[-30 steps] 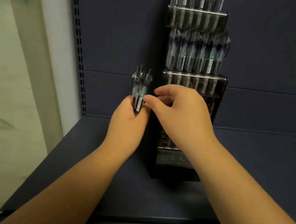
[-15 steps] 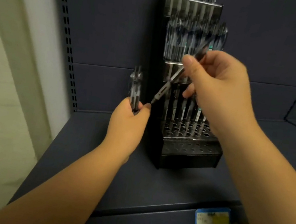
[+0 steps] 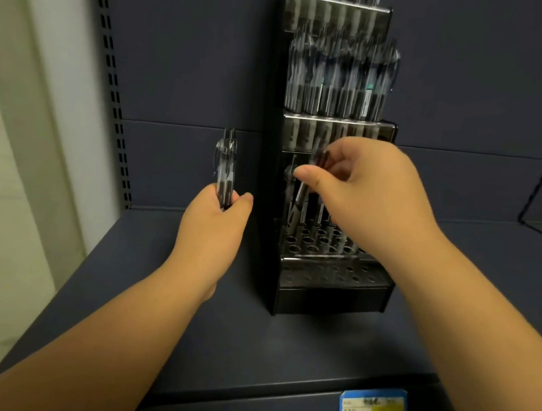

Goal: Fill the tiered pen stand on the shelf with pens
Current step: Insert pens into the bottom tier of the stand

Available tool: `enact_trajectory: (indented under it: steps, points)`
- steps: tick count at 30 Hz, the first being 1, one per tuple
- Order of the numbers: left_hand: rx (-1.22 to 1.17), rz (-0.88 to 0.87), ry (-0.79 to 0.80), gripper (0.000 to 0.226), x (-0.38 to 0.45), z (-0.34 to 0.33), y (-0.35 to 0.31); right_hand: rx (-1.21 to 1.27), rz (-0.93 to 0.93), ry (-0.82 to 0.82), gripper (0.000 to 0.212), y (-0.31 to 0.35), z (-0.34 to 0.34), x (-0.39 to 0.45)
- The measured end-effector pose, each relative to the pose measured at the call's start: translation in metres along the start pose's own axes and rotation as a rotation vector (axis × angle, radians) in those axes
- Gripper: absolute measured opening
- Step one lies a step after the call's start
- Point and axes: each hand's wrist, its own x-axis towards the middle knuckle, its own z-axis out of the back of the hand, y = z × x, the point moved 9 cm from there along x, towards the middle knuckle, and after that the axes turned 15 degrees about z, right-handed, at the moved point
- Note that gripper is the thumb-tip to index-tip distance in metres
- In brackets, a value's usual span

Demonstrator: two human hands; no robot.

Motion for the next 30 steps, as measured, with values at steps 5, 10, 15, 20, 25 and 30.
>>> enact_trajectory:
  steps: [5,10,15,20,25,30]
  points:
    - [0.022,-0.017,0.001,0.023,0.001,0.000,0.000,-0.049,-0.037,0.125,0.033,0.001,-0.013,0.011]
    - [0.028,-0.011,0.001,0.022,0.001,-0.001,0.000,-0.156,-0.081,0.339,0.039,-0.005,-0.041,0.004]
    - [0.005,-0.007,0.004,0.021,0.002,0.001,0.001,-0.134,-0.063,0.267,0.038,-0.009,-0.040,0.001]
    - [-0.012,-0.008,0.013,0.022,0.001,0.001,0.001,-0.140,-0.039,0.246,0.035,-0.008,-0.040,0.000]
    - [0.005,-0.013,0.030,0.022,-0.002,-0.002,0.000,-0.140,-0.045,0.239,0.035,-0.008,-0.041,0.000]
    - [0.016,-0.030,0.037,0.017,-0.006,-0.004,-0.004,-0.078,-0.043,0.057,0.045,-0.011,-0.020,-0.010]
